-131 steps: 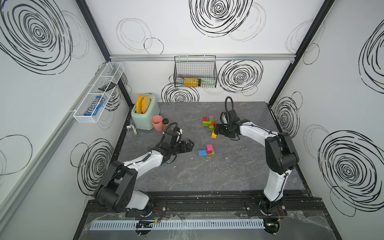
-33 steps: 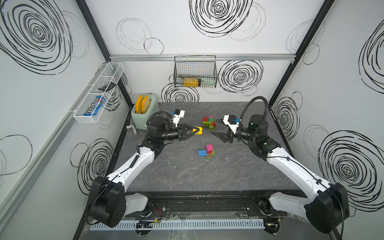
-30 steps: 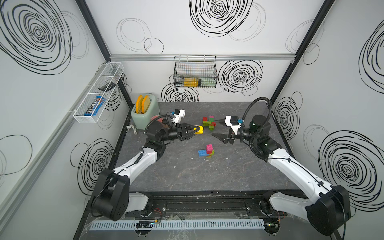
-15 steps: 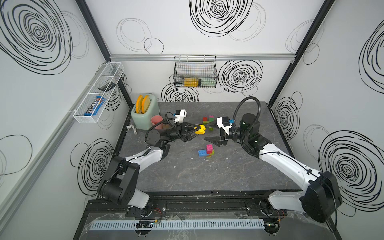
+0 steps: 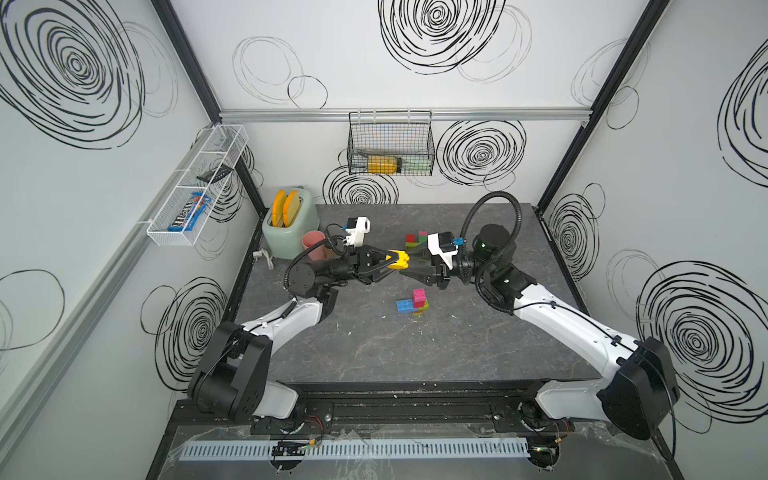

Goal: Assemble the number 4 with lego
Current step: Pick up the lego brick from the center of the board.

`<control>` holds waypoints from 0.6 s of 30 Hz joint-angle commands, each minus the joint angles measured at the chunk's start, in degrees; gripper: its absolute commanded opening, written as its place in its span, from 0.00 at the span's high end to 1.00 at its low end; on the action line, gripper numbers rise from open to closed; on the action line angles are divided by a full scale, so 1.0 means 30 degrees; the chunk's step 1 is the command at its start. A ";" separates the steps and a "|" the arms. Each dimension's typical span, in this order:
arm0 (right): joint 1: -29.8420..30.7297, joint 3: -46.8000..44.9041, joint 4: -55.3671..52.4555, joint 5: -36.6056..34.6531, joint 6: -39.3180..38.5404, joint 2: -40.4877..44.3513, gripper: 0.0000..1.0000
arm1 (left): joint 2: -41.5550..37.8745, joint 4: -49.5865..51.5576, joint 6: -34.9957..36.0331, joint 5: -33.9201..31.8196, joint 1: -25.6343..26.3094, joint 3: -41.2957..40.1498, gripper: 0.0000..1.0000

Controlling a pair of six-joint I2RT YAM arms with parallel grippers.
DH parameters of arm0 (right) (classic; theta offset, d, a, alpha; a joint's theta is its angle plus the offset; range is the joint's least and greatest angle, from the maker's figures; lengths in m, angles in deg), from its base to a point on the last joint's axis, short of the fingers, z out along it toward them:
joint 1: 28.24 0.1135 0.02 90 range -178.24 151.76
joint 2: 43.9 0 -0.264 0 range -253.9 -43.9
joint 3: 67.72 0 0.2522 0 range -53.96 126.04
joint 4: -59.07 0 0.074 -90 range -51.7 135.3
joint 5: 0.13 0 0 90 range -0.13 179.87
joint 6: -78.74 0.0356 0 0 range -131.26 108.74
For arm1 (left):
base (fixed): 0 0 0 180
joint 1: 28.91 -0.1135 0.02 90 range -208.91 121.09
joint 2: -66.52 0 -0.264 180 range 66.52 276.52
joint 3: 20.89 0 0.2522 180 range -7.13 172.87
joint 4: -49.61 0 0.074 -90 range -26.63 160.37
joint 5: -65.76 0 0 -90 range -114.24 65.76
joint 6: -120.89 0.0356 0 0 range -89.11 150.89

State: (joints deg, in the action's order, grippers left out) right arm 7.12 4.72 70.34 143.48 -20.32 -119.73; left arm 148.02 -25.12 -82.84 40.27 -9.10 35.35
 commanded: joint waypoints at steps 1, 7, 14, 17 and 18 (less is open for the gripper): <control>0.0176 0.0569 0.1158 0.0032 0.0530 -0.0254 0.56 | -0.0606 -0.1619 0.0425 0.0773 0.0076 -0.0126 1.00; 0.0536 0.0598 0.2195 -0.0113 0.0940 -0.0317 0.53 | -0.0519 -0.1647 0.0476 0.0707 0.0150 -0.0045 1.00; 0.0703 0.0598 0.2719 -0.0507 0.0940 -0.0357 0.52 | -0.0391 -0.1705 0.0501 0.0704 0.0159 -0.0009 1.00; 0.0753 0.0600 0.2888 -0.0612 0.0911 -0.0296 0.52 | -0.0331 -0.1742 0.0501 0.0703 0.0153 0.0013 1.00; 0.0782 0.0598 0.2960 -0.0697 0.0882 -0.0271 0.52 | -0.0307 -0.1745 0.0506 0.0705 0.0179 -0.0001 1.00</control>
State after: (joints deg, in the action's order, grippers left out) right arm 9.02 4.83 76.02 142.41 -17.72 -120.63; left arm 147.51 -25.12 -80.92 40.30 -9.01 35.35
